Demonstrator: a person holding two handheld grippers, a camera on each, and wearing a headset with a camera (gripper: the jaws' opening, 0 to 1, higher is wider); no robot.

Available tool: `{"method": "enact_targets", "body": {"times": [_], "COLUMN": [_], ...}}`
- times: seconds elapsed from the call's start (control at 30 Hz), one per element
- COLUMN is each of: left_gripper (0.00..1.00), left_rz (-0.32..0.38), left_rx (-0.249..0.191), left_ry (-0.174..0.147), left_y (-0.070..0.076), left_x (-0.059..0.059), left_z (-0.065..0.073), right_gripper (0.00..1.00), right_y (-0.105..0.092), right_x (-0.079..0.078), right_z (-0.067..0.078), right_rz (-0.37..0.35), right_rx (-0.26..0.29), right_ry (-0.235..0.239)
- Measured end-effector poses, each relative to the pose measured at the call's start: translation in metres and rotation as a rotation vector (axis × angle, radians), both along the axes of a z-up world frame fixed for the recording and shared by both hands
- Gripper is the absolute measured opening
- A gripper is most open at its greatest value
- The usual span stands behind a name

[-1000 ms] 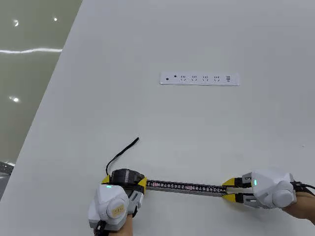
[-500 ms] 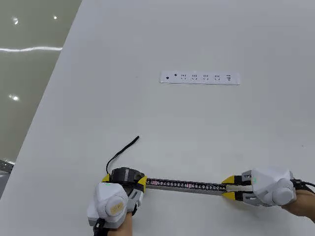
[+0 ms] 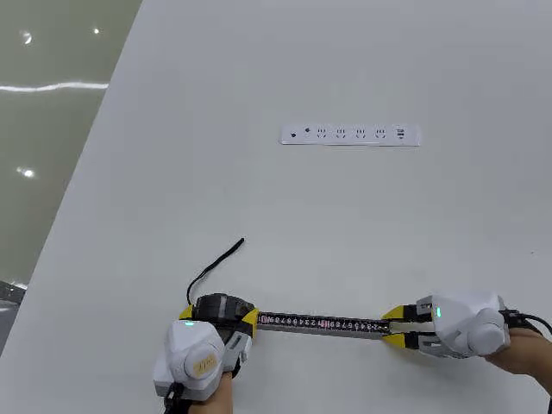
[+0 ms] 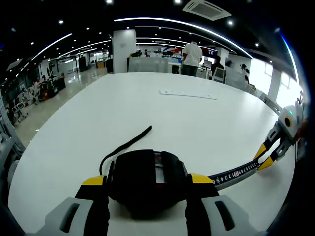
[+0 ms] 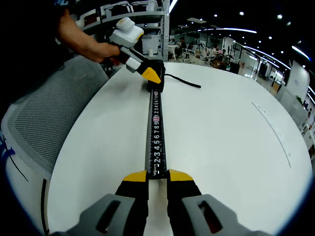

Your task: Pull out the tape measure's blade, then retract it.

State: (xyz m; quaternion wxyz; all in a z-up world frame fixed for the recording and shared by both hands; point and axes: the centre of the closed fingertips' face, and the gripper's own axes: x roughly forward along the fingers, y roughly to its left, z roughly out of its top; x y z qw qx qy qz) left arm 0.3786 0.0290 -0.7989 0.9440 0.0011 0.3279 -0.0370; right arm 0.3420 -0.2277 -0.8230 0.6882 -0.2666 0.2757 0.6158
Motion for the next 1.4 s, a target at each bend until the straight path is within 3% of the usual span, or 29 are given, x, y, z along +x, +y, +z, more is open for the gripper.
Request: {"method": "enact_targets", "body": {"times": [1.4], "left_gripper": [0.60], "left_rz": [0.004], "left_rx": [-0.011], "left_ry": [0.012], "left_y": [0.000], "left_x": [0.000], "left_z": [0.000], "right_gripper": [0.12], "right_y": [0.041], "right_x": [0.006], "right_z": [-0.001], "right_rz": [0.015], "right_rx": [0.038], "right_ry": [0.003]}}
